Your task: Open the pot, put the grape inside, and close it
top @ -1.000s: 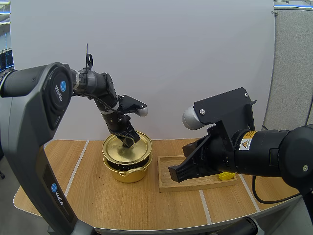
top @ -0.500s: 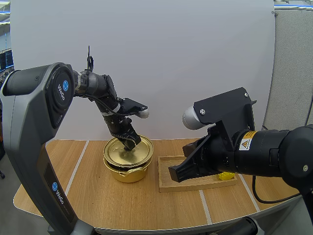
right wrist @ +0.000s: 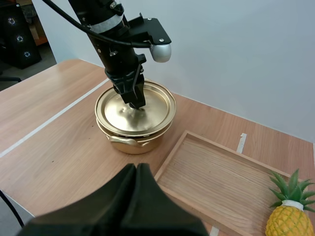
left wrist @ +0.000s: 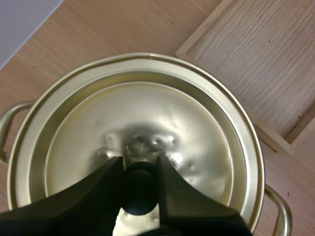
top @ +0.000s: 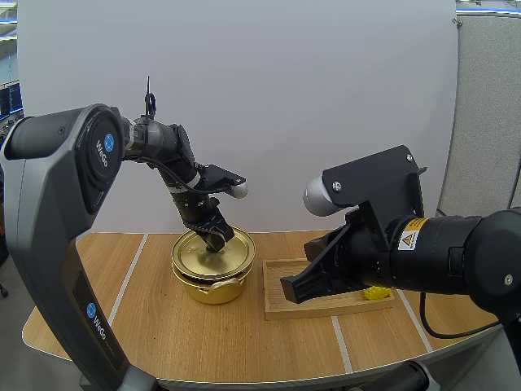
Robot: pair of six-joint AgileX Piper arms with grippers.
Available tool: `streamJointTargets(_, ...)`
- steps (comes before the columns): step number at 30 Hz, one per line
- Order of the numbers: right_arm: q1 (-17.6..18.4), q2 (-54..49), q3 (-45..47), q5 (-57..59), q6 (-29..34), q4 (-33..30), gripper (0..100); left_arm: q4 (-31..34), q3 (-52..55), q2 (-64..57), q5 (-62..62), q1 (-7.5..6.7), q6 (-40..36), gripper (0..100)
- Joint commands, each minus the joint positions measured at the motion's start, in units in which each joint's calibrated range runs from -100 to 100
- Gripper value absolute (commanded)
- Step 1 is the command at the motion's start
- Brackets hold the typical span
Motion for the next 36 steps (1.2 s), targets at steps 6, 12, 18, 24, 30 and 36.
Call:
streamJointTargets(6, -0.2, -0.5, 0.2, -0.7, -0.6, 0.2, 0, 0.3, 1.4, 0.0, -1.8, -0.13, 0.3, 0)
streamJointTargets(12, -0.2, -0.5, 0.2, -0.7, -0.6, 0.2, 0, 0.1, 1.5, 1.5, -1.6, -0.13, 0.3, 0)
streamJointTargets(18, -0.2, -0.5, 0.2, -0.6, -0.6, 0.2, 0, -1.1, 1.5, 4.1, -0.9, -0.13, 0.2, 0)
streamJointTargets(24, -0.2, -0.5, 0.2, -0.6, -0.6, 0.2, 0, -1.5, 1.5, 3.4, 0.0, -0.13, 0.2, 37)
streamJointTargets(30, -0.2, -0.5, 0.2, -0.6, -0.6, 0.2, 0, -1.3, 1.5, 0.6, 1.2, -0.13, 0.0, 100)
streamJointTargets(36, -0.2, -0.5, 0.2, -0.6, -0.6, 0.2, 0, -0.6, 1.0, -4.3, 4.4, -0.13, 0.0, 100)
